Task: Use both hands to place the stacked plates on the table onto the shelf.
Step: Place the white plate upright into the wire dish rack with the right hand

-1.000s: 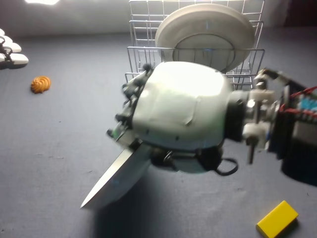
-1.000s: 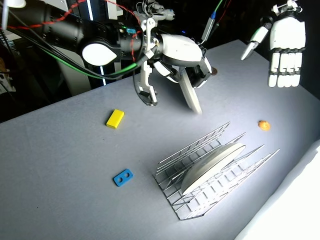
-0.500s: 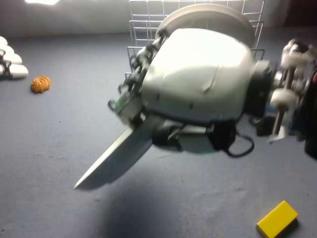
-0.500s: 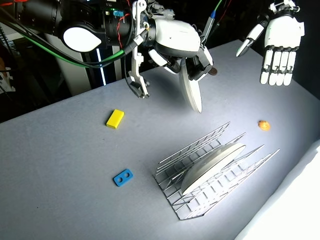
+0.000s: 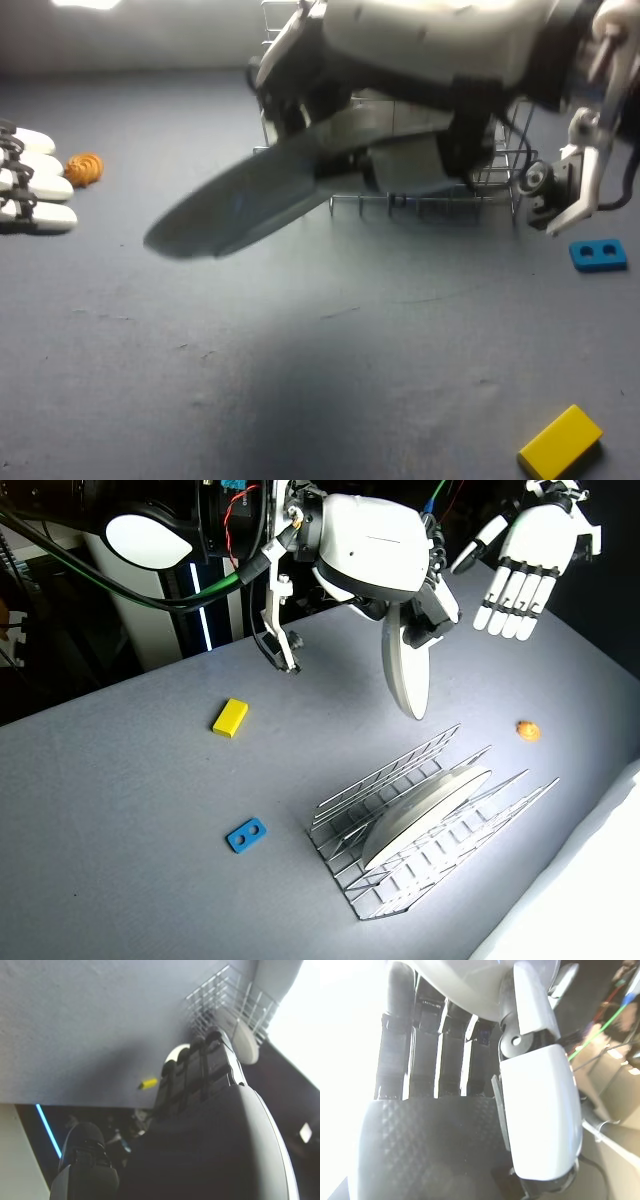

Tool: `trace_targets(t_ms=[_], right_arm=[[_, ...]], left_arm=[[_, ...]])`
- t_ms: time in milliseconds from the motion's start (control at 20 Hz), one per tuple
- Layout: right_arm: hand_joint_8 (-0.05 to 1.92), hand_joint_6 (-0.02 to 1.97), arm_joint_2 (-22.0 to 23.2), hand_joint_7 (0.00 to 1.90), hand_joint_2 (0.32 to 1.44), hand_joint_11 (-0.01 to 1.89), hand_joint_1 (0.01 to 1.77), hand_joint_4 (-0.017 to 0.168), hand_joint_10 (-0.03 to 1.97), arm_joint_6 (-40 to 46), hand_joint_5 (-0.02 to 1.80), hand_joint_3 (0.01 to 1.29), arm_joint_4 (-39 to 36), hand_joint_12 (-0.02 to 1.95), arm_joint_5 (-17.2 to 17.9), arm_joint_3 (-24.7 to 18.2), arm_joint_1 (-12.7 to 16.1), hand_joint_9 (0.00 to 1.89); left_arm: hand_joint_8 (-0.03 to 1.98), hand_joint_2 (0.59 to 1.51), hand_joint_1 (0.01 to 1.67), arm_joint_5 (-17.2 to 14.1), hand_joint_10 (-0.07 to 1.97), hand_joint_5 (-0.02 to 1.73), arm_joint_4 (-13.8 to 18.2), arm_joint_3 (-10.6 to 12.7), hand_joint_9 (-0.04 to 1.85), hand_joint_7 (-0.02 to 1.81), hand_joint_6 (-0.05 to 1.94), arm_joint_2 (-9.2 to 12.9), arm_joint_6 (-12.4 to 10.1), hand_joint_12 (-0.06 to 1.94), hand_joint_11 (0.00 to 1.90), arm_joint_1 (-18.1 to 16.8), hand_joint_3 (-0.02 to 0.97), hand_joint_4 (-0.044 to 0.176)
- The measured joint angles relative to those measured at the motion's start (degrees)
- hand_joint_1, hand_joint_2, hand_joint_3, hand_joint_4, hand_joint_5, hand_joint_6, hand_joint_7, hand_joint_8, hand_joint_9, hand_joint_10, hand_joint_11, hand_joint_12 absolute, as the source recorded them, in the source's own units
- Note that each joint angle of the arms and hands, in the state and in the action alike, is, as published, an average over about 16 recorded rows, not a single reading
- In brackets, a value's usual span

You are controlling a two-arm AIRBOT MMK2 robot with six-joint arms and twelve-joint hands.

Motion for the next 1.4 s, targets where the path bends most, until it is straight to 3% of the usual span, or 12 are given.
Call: trace_targets(t_ms=[200, 500, 950, 1400], right_arm=[[1.03, 0.90, 0.05, 0.98, 1.04, 0.67, 1.20, 0.018, 0.66, 1.56, 0.91, 0.01, 4.36, 1.37, -1.44, 2.29, 2.09, 0.99], [1.03, 0.90, 0.02, 0.99, 1.04, 0.66, 1.19, 0.014, 0.69, 2.67, 0.91, 0.01, 10.57, 1.38, -2.94, 5.65, 4.01, 0.98], [1.03, 0.90, -0.27, 1.00, 1.05, 0.69, 1.20, 0.002, 0.73, 2.67, 0.91, 0.01, 19.30, 1.37, -3.93, 8.93, 4.95, 0.99], [1.02, 0.90, -1.20, 1.02, 1.06, 0.73, 1.20, -0.008, 0.75, 1.37, 0.89, 0.01, 29.60, 1.36, -4.51, 12.05, 4.57, 1.00]], left_arm=[[0.00, 1.143, 0.01, -4.35, 0.01, 0.03, 1.34, -1.33, 0.02, 0.02, 0.02, -0.06, 0.01, 0.01, 0.02, -0.61, -0.003, 0.005], [0.00, 1.144, 0.01, -8.27, 0.01, 0.03, 2.36, -5.19, 0.02, 0.02, 0.02, 0.31, 0.04, 0.01, 0.02, -2.25, -0.003, 0.005], [0.00, 1.146, 0.01, -10.51, 0.01, 0.03, 2.95, -11.28, 0.02, 0.02, 0.02, 2.00, 0.09, 0.01, 0.02, -6.69, -0.003, 0.005], [0.00, 1.147, 0.01, -12.57, 0.01, 0.03, 3.53, -14.09, 0.02, 0.02, 0.02, 3.66, 0.10, 0.01, 0.02, -12.44, -0.002, 0.005]])
